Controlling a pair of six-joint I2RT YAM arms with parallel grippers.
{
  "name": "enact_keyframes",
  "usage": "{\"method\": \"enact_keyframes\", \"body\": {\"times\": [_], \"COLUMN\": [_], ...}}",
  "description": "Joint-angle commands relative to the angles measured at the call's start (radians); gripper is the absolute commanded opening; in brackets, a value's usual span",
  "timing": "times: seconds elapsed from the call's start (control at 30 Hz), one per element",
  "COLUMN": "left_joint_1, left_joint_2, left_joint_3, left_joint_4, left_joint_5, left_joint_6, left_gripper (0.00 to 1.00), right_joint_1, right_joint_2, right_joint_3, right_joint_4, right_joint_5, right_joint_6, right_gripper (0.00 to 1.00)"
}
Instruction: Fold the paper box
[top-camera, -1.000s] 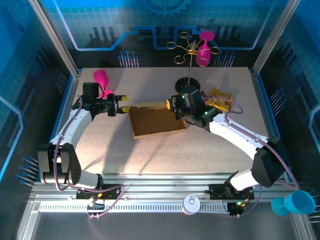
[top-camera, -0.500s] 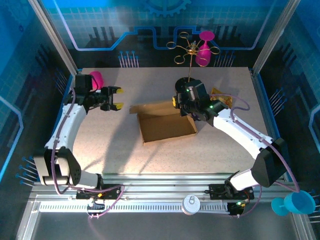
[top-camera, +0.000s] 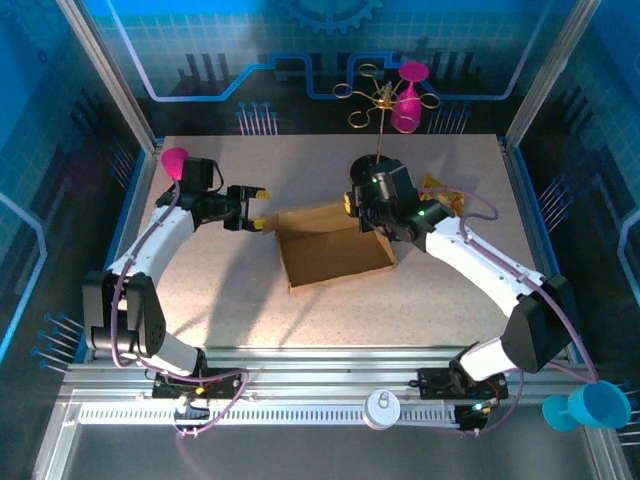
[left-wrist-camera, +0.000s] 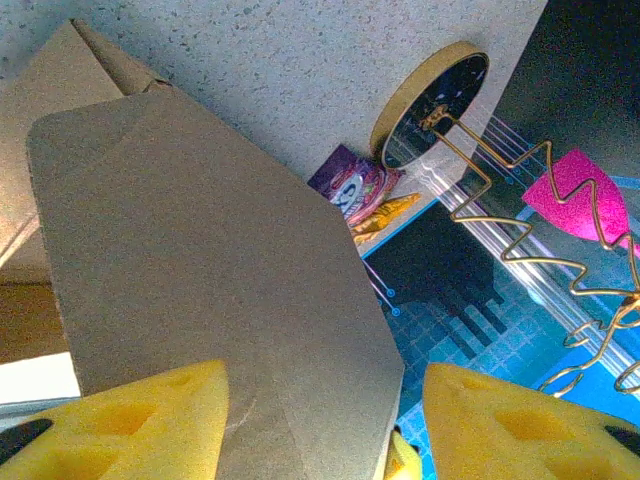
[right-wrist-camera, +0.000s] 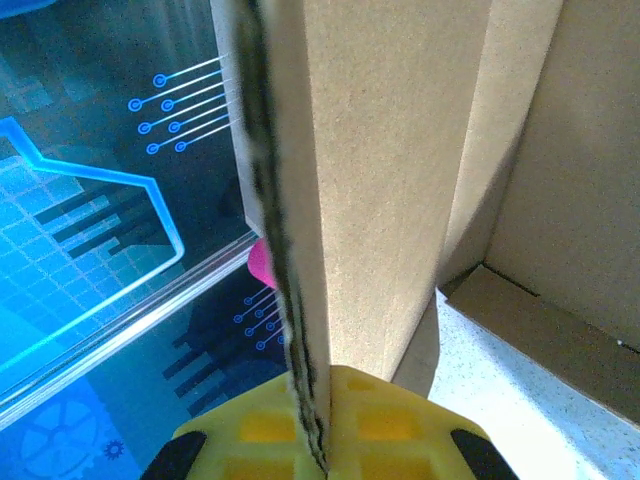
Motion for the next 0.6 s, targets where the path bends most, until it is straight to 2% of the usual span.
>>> {"method": "enact_keyframes", "body": {"times": [0.0,0.57], "left_joint_1": [-0.009,0.015], "left_joint_2": [-0.025,-0.077], "left_joint_3": [-0.022,-0.100], "left_joint_4": [0.018,0.033], "left_joint_5": [0.024,0.064], "left_joint_6": [-0.031,-0.082], "left_gripper": [0.54,0.57], "right_joint_1": [-0.007,-0.015], "right_joint_2": [0.015,0.017], "right_joint_3": [0.007,-0.014], "right_joint_4": [0.031,0.064], "right_joint_5": [-0.011,-0.029], "right_joint_6": [0.011,0.006], "right_gripper": [0.00,0.00]}}
